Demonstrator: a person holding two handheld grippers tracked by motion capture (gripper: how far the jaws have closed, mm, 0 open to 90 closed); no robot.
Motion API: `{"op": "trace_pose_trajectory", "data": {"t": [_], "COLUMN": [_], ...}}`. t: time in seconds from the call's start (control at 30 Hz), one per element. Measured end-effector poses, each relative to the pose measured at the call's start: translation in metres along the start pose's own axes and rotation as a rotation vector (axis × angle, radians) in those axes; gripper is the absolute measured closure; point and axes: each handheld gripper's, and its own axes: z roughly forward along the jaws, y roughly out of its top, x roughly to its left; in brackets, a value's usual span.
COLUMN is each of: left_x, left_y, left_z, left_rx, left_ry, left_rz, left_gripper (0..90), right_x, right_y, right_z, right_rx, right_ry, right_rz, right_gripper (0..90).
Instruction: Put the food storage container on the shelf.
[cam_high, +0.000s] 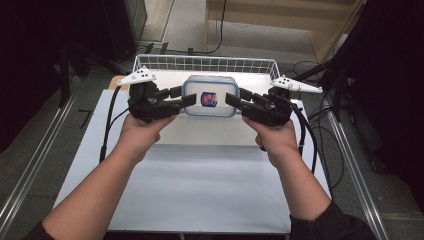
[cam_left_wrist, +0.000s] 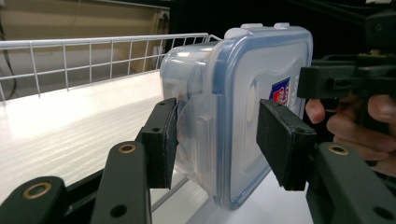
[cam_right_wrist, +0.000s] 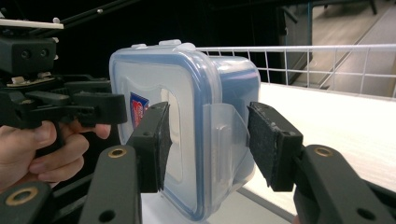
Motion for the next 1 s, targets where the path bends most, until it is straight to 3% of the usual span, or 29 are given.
{"op": "trace_pose_trajectory", "data": {"t": [0.4, 0.43, 0.5, 0.7, 0.8, 0.97, 1.0], "left_x": [0.019, 0.023, 0.028, 0.035, 0.039, 0.044, 0.046], "left_y": [0.007, 0.007, 0.009, 0.014, 0.016, 0.016, 0.016], "left_z": [0.010, 0.012, 0.015, 0.020, 0.022, 0.025, 0.025], "left_rx": [0.052, 0.060, 0.071, 0.101, 0.092, 0.087, 0.081], "left_ry": [-0.034, -0.041, -0.053, -0.064, -0.082, -0.086, -0.093], "left_rz": [-0.127, -0.152, -0.189, -0.239, -0.282, -0.315, -0.337], "left_gripper": [50.3, 50.3, 50.3, 50.6, 52.4, 53.7, 54.1], "right_x": [-0.018, -0.018, -0.025, -0.033, -0.039, -0.048, -0.052], "right_y": [0.009, 0.009, 0.013, 0.019, 0.021, 0.021, 0.021], "right_z": [0.011, 0.011, 0.014, 0.019, 0.021, 0.024, 0.026], "right_rx": [0.049, 0.049, 0.061, 0.089, 0.095, 0.105, 0.115], "right_ry": [0.027, 0.027, 0.043, 0.055, 0.062, 0.074, 0.082], "right_rz": [0.095, 0.095, 0.136, 0.193, 0.225, 0.277, 0.310], "right_gripper": [53.1, 53.1, 54.1, 54.7, 54.2, 54.2, 54.2]}}
